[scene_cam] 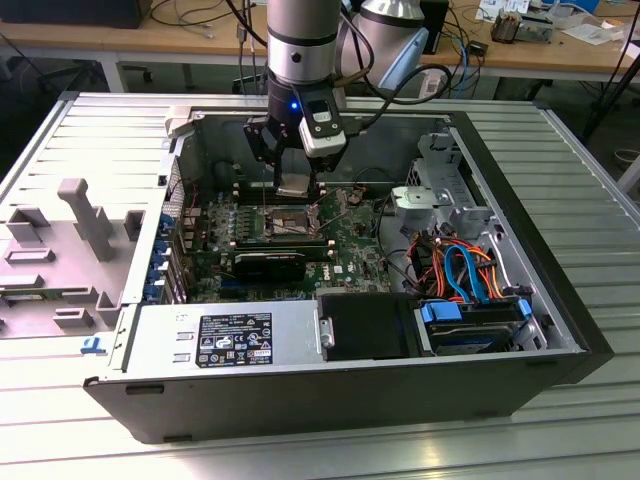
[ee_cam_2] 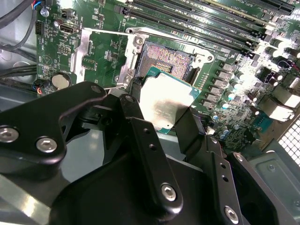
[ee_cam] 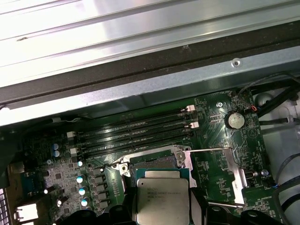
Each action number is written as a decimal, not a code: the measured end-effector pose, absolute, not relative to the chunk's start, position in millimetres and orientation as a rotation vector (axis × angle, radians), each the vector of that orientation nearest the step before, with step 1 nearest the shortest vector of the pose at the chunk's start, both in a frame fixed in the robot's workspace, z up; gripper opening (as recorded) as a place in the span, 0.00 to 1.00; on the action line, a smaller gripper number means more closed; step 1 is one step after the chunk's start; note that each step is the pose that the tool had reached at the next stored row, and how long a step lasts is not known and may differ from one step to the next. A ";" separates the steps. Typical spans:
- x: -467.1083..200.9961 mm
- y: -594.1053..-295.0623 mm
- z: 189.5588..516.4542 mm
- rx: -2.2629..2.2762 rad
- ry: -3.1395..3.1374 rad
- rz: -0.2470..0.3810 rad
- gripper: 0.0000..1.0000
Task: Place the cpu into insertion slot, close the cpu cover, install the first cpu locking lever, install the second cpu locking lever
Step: 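Place the cpu into insertion slot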
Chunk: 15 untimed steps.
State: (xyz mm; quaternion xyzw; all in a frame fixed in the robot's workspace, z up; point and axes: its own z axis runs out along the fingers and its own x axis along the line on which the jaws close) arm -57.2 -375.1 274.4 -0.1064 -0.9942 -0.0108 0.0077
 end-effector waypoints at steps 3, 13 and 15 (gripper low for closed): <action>-57.2 -375.1 274.3 -0.334 -3.108 -0.034 0.54; -57.2 -375.1 274.0 -0.365 -3.105 -0.033 0.54; -57.2 -375.1 274.0 -0.387 -3.102 -0.033 0.54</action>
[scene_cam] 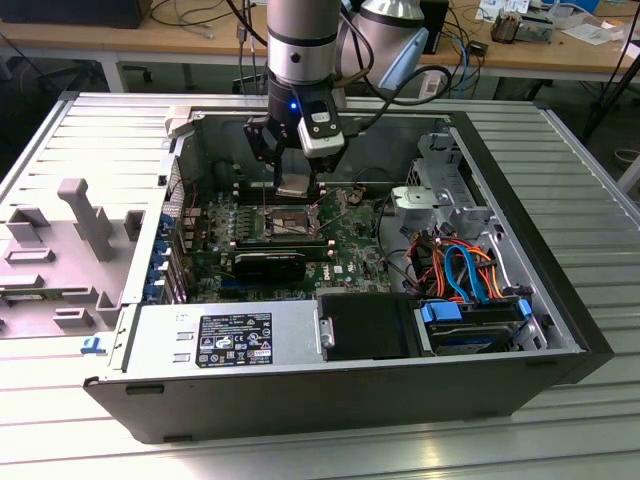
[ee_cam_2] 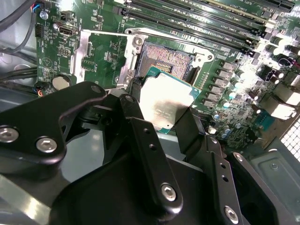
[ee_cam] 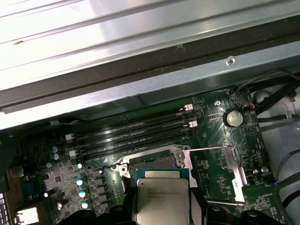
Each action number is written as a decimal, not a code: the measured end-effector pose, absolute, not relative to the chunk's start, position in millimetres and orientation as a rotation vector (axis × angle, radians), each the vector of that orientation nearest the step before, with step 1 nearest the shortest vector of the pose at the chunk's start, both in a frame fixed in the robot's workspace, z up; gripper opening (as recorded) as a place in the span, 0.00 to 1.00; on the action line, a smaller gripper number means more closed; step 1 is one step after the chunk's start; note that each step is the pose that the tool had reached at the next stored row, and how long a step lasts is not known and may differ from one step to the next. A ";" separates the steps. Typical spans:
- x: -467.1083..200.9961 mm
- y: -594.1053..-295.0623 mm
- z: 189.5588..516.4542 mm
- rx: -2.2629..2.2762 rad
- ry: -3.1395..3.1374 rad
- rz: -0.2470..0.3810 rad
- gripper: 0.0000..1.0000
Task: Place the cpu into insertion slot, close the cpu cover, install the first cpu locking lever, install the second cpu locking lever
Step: 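Place the cpu into insertion slot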
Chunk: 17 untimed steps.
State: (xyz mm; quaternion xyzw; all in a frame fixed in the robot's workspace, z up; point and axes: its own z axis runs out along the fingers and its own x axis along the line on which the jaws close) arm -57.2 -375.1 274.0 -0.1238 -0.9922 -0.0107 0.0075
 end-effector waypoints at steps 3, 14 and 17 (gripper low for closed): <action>-57.2 -375.1 273.8 -0.425 -3.098 -0.034 0.54; -57.2 -375.1 273.4 -0.509 -3.085 -0.038 0.54; -57.2 -375.1 273.2 -0.515 -3.084 -0.038 0.54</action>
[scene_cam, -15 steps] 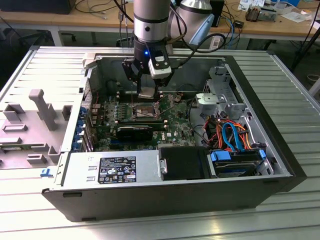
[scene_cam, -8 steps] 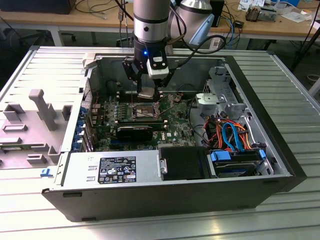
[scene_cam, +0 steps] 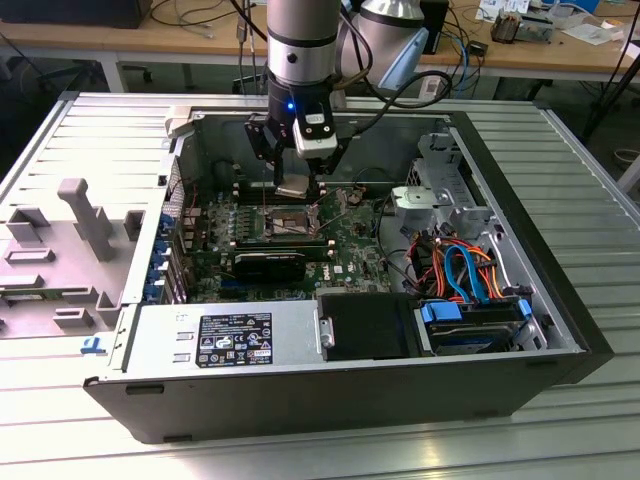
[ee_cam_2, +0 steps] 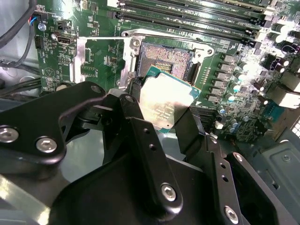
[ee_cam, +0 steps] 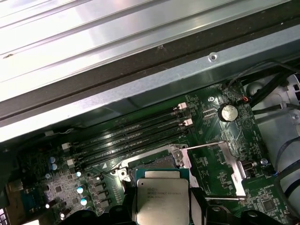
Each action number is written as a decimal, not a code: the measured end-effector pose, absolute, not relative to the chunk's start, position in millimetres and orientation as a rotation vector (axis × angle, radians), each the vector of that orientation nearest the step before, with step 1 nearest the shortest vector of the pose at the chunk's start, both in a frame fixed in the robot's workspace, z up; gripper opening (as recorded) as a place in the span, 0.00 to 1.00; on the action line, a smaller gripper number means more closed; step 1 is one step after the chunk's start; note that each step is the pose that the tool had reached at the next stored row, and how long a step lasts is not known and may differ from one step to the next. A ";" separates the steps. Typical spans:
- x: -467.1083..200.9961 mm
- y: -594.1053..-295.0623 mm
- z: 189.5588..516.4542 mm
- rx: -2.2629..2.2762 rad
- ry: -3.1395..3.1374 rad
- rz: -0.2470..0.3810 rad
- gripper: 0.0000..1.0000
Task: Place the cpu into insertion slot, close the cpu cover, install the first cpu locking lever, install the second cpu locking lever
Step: 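Place the cpu into insertion slot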
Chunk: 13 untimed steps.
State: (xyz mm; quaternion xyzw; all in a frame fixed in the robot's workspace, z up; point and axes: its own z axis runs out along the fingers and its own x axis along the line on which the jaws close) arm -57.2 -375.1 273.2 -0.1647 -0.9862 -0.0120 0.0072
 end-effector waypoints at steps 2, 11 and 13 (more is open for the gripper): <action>-57.2 -375.1 273.1 -0.520 -3.084 -0.038 0.54; -57.2 -375.1 272.3 -0.548 -3.079 -0.038 0.54; -57.2 -375.1 271.8 -0.565 -3.076 -0.038 0.54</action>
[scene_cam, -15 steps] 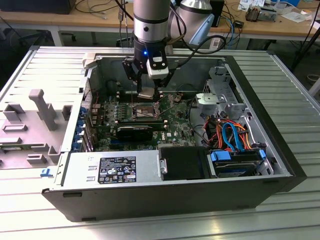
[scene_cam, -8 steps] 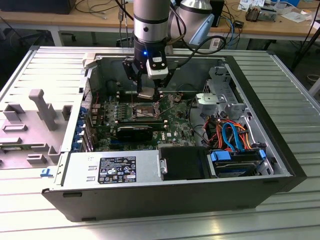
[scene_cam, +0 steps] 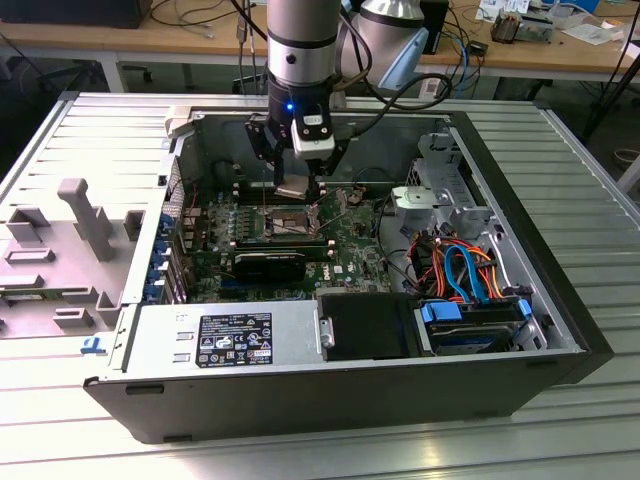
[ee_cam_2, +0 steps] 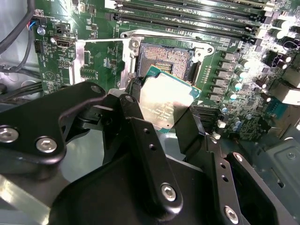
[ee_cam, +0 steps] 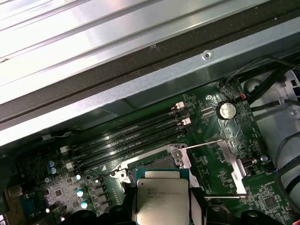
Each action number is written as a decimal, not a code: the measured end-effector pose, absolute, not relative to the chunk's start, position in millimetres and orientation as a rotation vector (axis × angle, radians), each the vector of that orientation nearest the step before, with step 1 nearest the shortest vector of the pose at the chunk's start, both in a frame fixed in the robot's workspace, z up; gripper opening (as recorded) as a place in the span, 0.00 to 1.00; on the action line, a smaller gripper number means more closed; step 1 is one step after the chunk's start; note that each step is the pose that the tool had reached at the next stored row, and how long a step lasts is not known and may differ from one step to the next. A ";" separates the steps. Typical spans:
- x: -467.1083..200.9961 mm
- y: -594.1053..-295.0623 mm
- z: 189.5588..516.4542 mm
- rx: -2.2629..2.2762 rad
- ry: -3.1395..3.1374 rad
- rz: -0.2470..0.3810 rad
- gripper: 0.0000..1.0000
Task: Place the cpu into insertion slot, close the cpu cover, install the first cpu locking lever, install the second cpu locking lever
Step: 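Place the cpu into insertion slot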
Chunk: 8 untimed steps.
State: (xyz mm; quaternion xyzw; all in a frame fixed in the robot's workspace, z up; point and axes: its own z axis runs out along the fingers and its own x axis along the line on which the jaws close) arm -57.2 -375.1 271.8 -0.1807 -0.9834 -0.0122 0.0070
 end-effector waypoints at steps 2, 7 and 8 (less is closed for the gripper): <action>-57.2 -375.1 271.7 -0.572 -3.075 -0.038 0.54; -57.2 -375.1 271.4 -0.581 -3.073 -0.038 0.54; -57.2 -375.1 271.3 -0.583 -3.073 -0.038 0.54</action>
